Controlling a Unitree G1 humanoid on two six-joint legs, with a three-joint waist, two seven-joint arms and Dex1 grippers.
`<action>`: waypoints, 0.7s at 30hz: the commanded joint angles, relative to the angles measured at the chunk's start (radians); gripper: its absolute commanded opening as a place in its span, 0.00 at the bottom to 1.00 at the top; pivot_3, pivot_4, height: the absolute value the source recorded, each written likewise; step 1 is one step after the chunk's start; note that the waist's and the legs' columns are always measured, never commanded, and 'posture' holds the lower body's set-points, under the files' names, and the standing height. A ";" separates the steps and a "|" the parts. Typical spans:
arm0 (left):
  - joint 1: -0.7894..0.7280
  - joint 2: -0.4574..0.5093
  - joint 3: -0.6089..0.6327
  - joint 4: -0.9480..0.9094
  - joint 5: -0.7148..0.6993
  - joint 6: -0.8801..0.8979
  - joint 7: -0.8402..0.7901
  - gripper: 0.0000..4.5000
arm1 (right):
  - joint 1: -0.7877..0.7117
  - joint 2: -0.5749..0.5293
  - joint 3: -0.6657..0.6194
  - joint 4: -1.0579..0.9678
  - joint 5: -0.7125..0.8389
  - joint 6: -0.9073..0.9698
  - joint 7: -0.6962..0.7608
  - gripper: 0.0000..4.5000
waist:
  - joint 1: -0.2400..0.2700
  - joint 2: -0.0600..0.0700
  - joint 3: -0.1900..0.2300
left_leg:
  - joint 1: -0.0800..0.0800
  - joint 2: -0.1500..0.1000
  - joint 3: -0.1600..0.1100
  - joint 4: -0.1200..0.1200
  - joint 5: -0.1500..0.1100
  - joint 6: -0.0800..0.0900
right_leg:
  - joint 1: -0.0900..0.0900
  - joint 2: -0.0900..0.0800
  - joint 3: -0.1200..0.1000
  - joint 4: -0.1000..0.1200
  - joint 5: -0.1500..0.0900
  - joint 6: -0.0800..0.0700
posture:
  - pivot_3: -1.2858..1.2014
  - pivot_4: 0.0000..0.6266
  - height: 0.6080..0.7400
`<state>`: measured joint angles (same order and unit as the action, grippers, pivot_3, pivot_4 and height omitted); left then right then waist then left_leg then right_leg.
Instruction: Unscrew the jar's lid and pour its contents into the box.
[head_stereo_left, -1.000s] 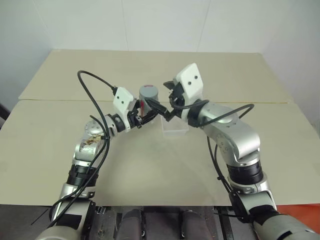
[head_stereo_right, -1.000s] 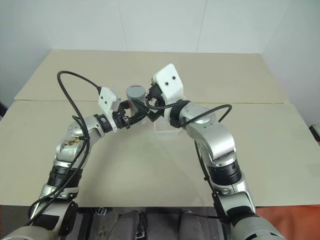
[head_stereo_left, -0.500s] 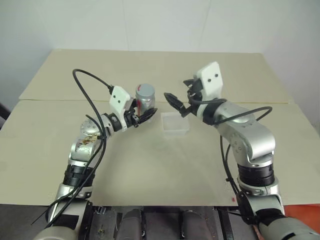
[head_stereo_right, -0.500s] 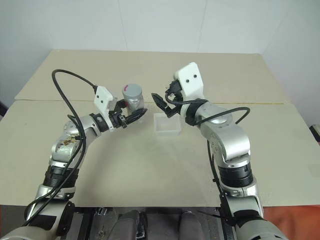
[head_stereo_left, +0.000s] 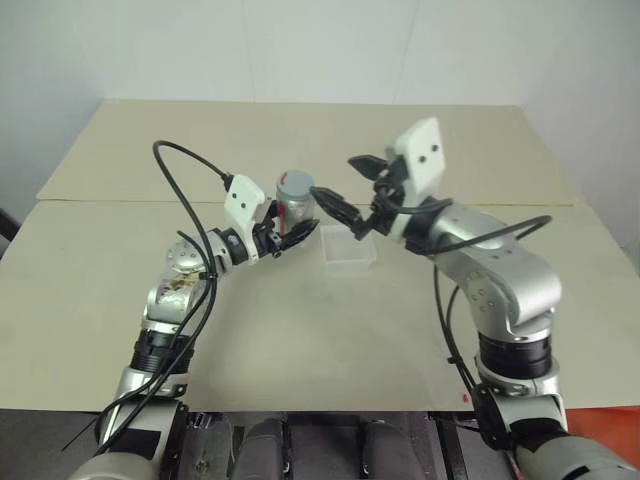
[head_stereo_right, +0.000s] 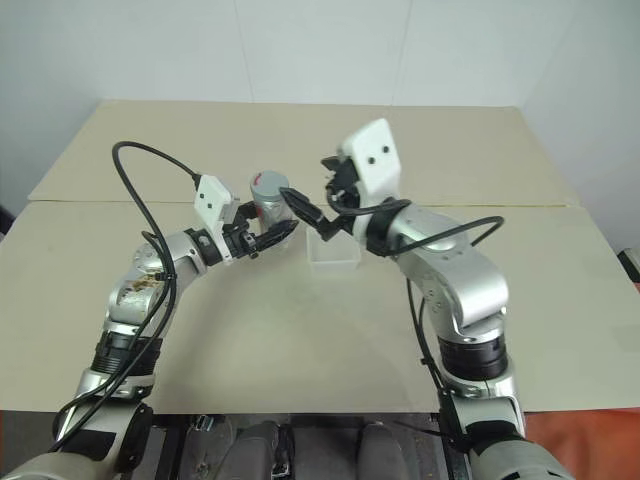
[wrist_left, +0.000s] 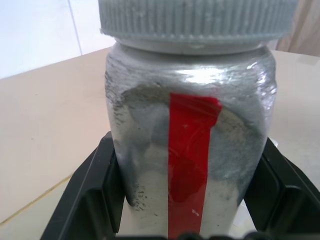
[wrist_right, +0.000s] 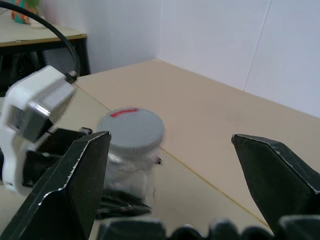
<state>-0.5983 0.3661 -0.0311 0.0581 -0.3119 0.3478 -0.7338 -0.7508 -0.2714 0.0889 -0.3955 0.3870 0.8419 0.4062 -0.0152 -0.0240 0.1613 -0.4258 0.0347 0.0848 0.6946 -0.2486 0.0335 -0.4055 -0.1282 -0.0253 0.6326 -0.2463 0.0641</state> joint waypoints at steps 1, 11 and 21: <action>-0.034 -0.019 -0.012 -0.021 0.003 -0.027 0.000 0.62 | -0.056 0.026 0.055 0.035 -0.062 -0.042 -0.036 1.00 | 0.001 0.000 0.000 | 0.000 0.000 0.000 0.000 0.000 0.000 | 0.000 0.000 0.000 0.000 0.000 0.000 | 0.52 0.24 1.00; -0.022 -0.016 -0.016 -0.045 0.000 -0.020 -0.003 0.62 | -0.109 0.077 0.073 0.128 -0.123 -0.088 -0.055 1.00 | 0.002 0.000 0.000 | 0.000 0.000 0.000 0.000 0.000 -0.001 | 0.000 0.000 0.000 -0.001 0.000 0.000 | 0.52 0.24 1.00; -0.006 -0.010 -0.012 -0.064 -0.004 -0.015 0.003 0.62 | -0.093 0.076 0.058 0.126 -0.139 -0.085 -0.053 1.00 | 0.002 0.000 0.000 | -0.001 0.000 0.000 0.000 0.000 -0.001 | 0.000 0.000 0.000 -0.001 0.000 0.000 | 0.52 0.24 1.00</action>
<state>-0.6053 0.3505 -0.0543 0.0441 -0.3120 0.3453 -0.7321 -0.8379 -0.1916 0.1735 -0.2399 0.2540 0.7858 0.3591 -0.0131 -0.0239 0.1613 -0.4263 0.0346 0.0850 0.6946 -0.2482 0.0328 -0.4056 -0.1282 -0.0254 0.6320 -0.2463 0.0641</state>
